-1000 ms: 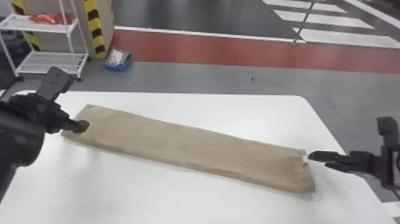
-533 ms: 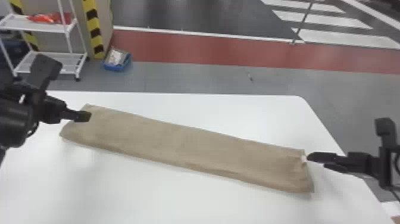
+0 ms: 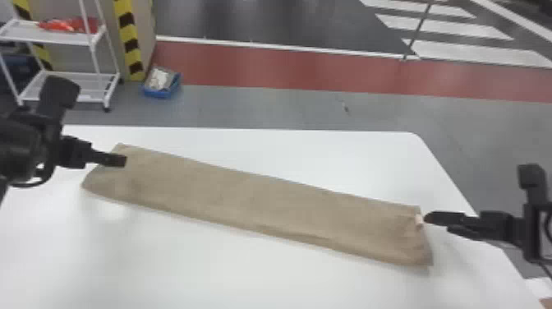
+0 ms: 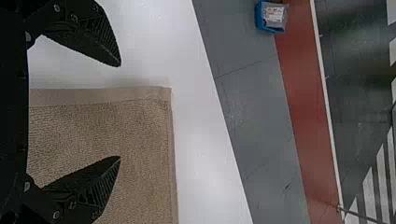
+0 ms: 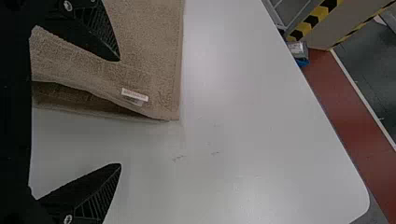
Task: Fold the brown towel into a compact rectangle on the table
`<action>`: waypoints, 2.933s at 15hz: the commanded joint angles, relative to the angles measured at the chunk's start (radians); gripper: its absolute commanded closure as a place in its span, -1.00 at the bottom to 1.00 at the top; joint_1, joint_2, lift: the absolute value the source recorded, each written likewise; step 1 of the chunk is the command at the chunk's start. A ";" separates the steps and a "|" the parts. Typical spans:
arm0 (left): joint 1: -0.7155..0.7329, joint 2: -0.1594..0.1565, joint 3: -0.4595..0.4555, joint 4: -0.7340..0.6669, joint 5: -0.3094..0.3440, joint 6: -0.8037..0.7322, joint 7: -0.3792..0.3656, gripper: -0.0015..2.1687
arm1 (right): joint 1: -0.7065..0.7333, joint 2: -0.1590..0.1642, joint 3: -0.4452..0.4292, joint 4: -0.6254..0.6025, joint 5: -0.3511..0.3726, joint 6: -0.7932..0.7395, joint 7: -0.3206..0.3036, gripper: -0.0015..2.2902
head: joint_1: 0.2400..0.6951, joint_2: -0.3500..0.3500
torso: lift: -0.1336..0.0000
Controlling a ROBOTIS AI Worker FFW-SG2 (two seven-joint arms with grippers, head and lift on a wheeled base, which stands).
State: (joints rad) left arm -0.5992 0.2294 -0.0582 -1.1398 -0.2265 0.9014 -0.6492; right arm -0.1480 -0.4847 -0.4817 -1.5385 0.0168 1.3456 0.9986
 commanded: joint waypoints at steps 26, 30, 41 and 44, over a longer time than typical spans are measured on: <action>-0.002 0.021 0.040 0.025 0.064 0.159 -0.072 0.65 | 0.007 -0.008 -0.008 0.011 0.000 -0.009 0.002 -0.93 | 1.00 -0.58 | -0.86; 0.038 0.042 0.083 -0.087 0.067 0.245 -0.092 0.65 | 0.002 -0.005 -0.003 0.023 0.000 -0.021 0.000 -0.93 | 1.00 -0.56 | -0.86; -0.005 0.113 0.104 -0.284 0.079 0.512 -0.104 0.65 | 0.007 0.000 -0.008 0.029 -0.003 -0.027 0.000 -0.93 | 1.00 -0.45 | -0.86; -0.002 0.114 0.103 -0.342 0.065 0.577 -0.112 0.65 | 0.005 0.006 -0.002 0.029 -0.003 -0.027 0.000 -0.93 | 1.00 -0.41 | -0.86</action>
State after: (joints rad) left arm -0.5999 0.3431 0.0455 -1.4604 -0.1497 1.4591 -0.7597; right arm -0.1416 -0.4825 -0.4871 -1.5095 0.0138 1.3163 0.9986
